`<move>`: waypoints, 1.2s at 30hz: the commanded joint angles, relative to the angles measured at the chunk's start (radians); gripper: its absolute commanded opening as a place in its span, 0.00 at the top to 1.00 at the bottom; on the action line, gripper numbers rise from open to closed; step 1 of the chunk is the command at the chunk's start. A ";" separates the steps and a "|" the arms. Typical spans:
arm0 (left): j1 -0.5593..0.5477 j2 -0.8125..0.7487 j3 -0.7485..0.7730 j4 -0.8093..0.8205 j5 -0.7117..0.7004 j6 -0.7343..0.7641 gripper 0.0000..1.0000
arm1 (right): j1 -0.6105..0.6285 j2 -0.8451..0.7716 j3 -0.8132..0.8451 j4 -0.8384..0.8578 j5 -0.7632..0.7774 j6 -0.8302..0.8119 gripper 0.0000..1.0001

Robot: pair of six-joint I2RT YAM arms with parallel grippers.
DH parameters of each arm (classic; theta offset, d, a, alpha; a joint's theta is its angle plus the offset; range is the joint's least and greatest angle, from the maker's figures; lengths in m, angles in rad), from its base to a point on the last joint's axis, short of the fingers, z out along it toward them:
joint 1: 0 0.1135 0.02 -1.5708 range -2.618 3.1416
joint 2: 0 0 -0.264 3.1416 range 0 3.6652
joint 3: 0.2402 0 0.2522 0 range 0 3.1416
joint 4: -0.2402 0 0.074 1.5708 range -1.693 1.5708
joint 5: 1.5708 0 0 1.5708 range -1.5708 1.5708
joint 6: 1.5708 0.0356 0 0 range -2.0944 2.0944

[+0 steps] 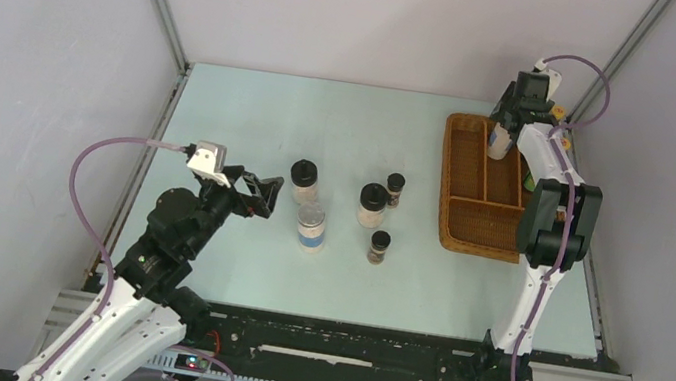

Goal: Organize the condiment bottles
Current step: Place the bottle in the storage box.

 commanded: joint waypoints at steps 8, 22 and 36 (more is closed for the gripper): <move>-0.004 -0.001 -0.018 0.034 -0.005 0.009 0.00 | 0.006 0.001 0.058 0.045 0.020 0.026 0.76; -0.004 -0.022 -0.024 0.031 -0.002 0.006 0.00 | 0.008 -0.018 0.048 0.032 0.026 0.016 0.35; -0.004 -0.048 -0.029 0.032 0.001 0.004 0.00 | 0.008 -0.052 0.037 0.021 0.028 -0.002 0.20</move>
